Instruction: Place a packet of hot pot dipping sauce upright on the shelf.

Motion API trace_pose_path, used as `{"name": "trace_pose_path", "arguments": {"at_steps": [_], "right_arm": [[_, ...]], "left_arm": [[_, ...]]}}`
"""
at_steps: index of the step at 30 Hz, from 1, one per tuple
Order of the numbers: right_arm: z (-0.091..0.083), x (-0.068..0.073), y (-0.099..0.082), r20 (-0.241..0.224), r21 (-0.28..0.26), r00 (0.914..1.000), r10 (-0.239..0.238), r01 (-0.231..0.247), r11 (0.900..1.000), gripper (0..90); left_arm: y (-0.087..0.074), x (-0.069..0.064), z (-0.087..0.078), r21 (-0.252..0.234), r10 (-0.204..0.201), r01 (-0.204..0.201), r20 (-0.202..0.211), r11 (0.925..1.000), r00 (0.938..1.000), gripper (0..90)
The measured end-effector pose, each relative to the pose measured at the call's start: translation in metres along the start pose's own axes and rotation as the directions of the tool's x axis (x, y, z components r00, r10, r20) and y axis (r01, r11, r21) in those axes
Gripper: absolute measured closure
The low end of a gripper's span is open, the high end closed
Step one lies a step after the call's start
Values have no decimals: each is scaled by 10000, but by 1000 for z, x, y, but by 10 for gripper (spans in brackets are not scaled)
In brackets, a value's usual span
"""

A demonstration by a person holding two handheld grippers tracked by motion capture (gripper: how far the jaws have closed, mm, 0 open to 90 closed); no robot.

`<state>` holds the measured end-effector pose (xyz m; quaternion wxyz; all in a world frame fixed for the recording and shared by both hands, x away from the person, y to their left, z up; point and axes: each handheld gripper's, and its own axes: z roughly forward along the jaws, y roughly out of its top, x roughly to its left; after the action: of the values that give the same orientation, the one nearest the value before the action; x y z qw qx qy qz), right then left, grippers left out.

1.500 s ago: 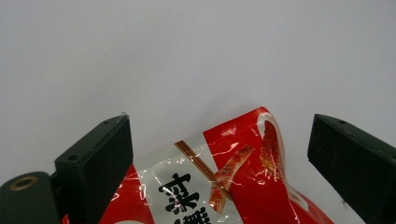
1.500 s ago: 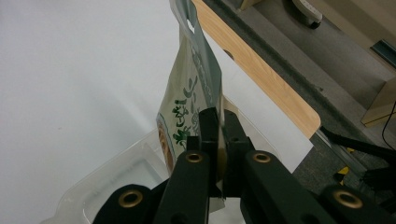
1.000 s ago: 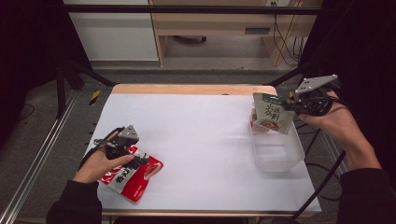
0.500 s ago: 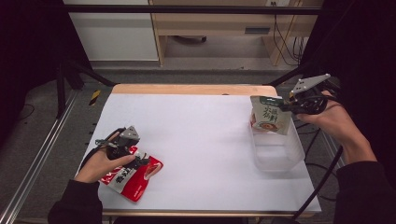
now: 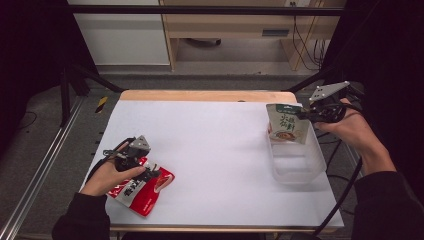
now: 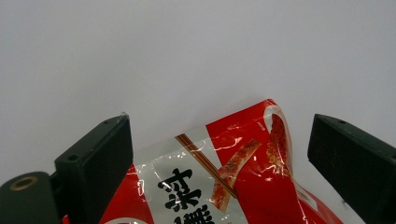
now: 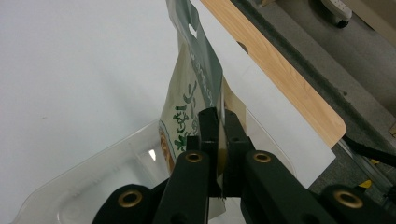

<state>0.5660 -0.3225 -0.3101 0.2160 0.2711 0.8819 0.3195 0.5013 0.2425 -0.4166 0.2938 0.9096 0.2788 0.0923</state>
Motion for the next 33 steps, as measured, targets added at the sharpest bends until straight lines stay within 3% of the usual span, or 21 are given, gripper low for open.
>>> {"name": "trace_pose_path", "arguments": {"at_steps": [8,12,19,25,33], "right_arm": [[-1,1,-15,-204,-261,9994,291,-296,9992,900],[3,6,-22,-180,149,9994,280,-277,9995,900],[9,7,-32,-416,-205,9968,679,-688,9974,900],[10,4,-38,-284,-292,9937,1088,-1096,9935,900],[10,-2,-46,180,91,9885,1502,-1504,9886,874]], "left_arm": [[0,0,-1,-28,20,-20,-1,10000,10000,69],[1,-1,-1,-46,15,-15,-5,10000,10000,69],[1,0,-1,-47,9,-9,6,10000,10000,69],[0,0,-2,-68,0,0,6,10000,10000,69],[0,0,-3,-57,-29,29,-38,10000,10000,69]]}}
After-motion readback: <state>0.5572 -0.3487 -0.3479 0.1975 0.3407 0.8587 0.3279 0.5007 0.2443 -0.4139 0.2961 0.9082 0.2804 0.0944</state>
